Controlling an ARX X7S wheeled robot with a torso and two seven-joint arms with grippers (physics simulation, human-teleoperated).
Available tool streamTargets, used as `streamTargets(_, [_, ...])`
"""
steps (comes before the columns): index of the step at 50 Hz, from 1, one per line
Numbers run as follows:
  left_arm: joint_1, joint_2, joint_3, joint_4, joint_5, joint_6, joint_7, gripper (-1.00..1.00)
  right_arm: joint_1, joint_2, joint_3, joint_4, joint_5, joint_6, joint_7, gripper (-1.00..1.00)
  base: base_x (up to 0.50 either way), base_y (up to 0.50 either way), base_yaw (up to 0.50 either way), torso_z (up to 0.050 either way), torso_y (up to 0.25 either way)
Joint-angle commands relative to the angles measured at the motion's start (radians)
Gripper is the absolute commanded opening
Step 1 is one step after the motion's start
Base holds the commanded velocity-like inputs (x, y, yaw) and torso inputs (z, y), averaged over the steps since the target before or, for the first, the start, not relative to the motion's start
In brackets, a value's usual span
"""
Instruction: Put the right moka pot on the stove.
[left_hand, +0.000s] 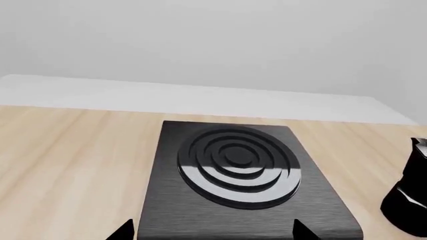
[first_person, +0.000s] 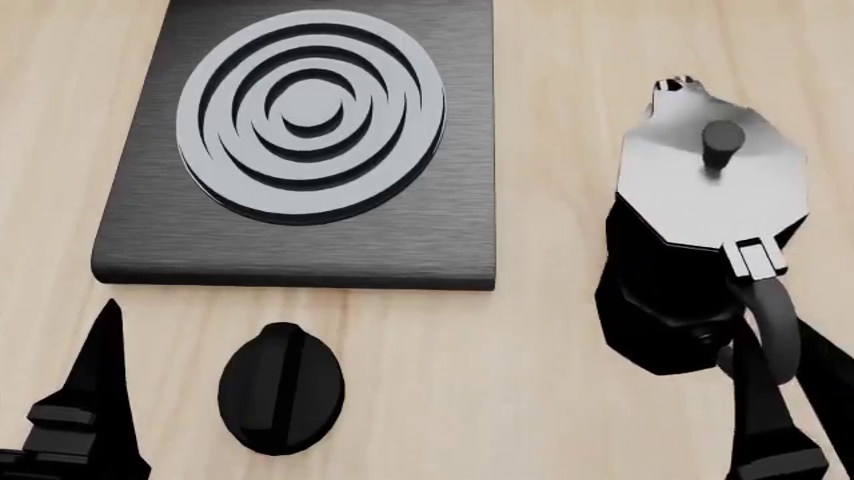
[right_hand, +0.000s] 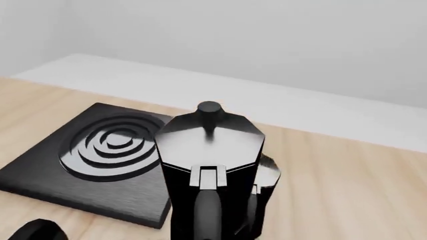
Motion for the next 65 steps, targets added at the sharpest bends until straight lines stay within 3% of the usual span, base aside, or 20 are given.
streamTargets(1, [0.001,-0.002,0.003,0.000,-0.001,0.004,-0.002,1.00,0.080,0.087,-0.181,-0.005,-0.006,-0.119,0.058,-1.00,0.00,0.00,0.00,0.000,0.000])
streamTargets(11, [-0.007,-0.006,0.002,0.000,-0.015,0.001,-0.008,1.00,0.323,0.075,-0.444,0.041,0.000,-0.103,0.106,-1.00,0.00,0.00,0.00,0.000,0.000])
streamTargets(26, [0.002,-0.008,0.003,-0.004,-0.010,0.016,0.000,1.00,0.591,-0.081,-0.718,0.138,-0.087,-0.008,0.078,-1.00,0.00,0.00,0.00,0.001,0.001])
streamTargets(47, [-0.006,-0.011,0.008,-0.006,-0.025,0.019,-0.001,1.00,0.777,-0.257,-0.917,0.313,-0.300,0.035,-0.044,-1.00,0.00,0.00,0.00,0.000,0.001])
streamTargets(65, [-0.009,-0.014,0.012,-0.010,-0.028,0.024,-0.001,1.00,0.878,-0.340,-1.032,0.462,-0.475,-0.002,-0.169,-1.00,0.00,0.00,0.00,0.001,0.001])
